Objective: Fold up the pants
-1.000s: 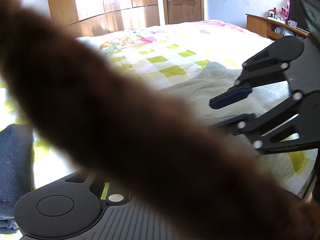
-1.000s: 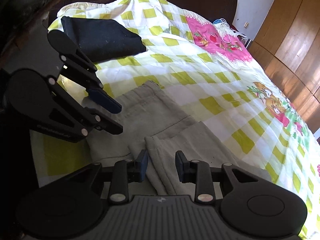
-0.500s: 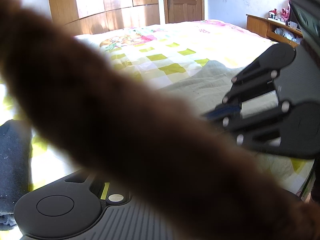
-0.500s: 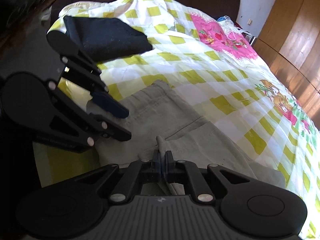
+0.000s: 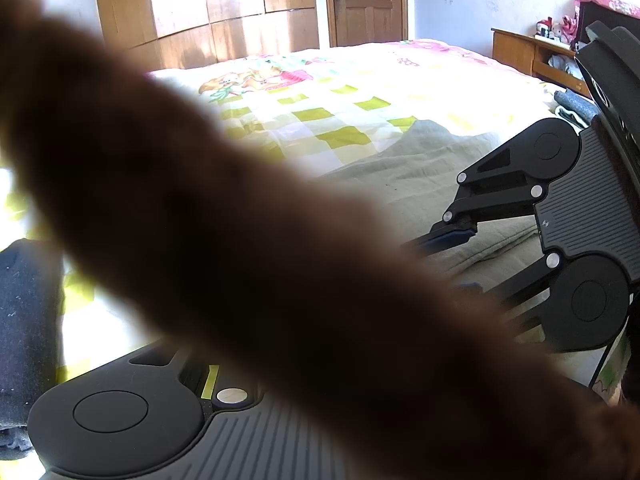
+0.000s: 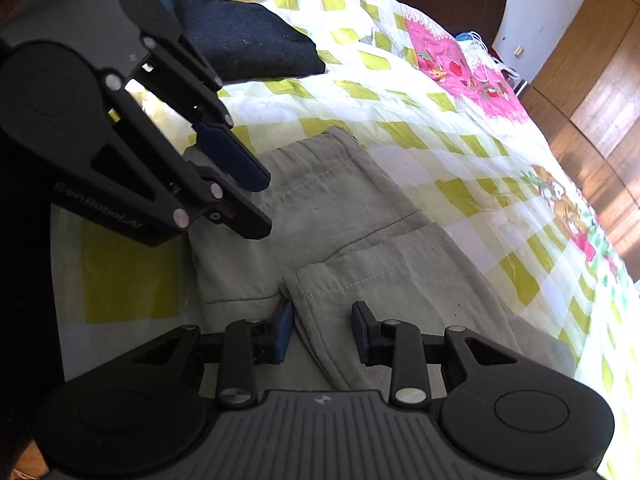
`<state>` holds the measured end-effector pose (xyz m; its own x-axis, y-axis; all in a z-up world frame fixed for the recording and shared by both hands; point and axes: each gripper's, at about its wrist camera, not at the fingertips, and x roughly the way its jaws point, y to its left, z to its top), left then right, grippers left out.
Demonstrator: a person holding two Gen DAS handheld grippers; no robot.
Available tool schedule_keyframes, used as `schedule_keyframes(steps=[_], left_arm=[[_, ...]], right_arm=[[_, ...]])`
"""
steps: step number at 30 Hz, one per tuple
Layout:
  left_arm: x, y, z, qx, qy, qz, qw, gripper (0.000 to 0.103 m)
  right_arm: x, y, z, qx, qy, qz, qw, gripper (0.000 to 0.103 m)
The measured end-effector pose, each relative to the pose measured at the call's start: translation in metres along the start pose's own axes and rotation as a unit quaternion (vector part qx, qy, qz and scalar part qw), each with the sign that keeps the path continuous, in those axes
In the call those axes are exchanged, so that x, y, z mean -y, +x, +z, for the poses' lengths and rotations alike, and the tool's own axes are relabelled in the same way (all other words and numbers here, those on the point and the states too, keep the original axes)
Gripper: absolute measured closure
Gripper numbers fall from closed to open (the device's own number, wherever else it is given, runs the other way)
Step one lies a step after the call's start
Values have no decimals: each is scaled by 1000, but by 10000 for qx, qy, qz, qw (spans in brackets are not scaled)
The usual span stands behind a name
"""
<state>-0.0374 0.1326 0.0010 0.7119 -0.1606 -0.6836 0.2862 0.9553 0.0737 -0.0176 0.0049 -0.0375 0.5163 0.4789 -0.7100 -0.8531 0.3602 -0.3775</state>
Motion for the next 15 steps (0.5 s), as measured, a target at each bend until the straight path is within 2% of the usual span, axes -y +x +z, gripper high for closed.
schedule_keyframes(steps=[2, 5, 7, 8, 9, 10, 13, 15], left_arm=[[0, 0, 0, 17, 14, -6, 10000, 76], [1, -1, 1, 59, 19, -35, 10000, 76], [1, -3, 3, 89, 41, -60, 9999, 76], [2, -3, 3, 101, 54, -60, 9999, 76], [1, -4, 3, 109, 61, -64, 9999, 76], [1, -5, 3, 114, 62, -76, 9999, 76], [0, -4, 7, 135, 54, -124, 9998, 76], [-4, -6, 13, 178, -98, -289, 9994, 76]], right_arm=[[-2, -6, 0, 2, -19, 102, 9999, 58], [-7, -1, -3, -13, -133, -39, 9999, 57], [-3, 2, -3, 2, 63, -59, 10000, 58], [0, 1, -2, 3, 226, -20, 9997, 63], [5, -1, -1, 7, 379, -15, 9993, 77], [8, -4, 0, 33, 479, -25, 9988, 82], [18, -15, 3, 161, 717, -111, 9972, 83], [24, -23, 3, 276, 875, -99, 9957, 83]])
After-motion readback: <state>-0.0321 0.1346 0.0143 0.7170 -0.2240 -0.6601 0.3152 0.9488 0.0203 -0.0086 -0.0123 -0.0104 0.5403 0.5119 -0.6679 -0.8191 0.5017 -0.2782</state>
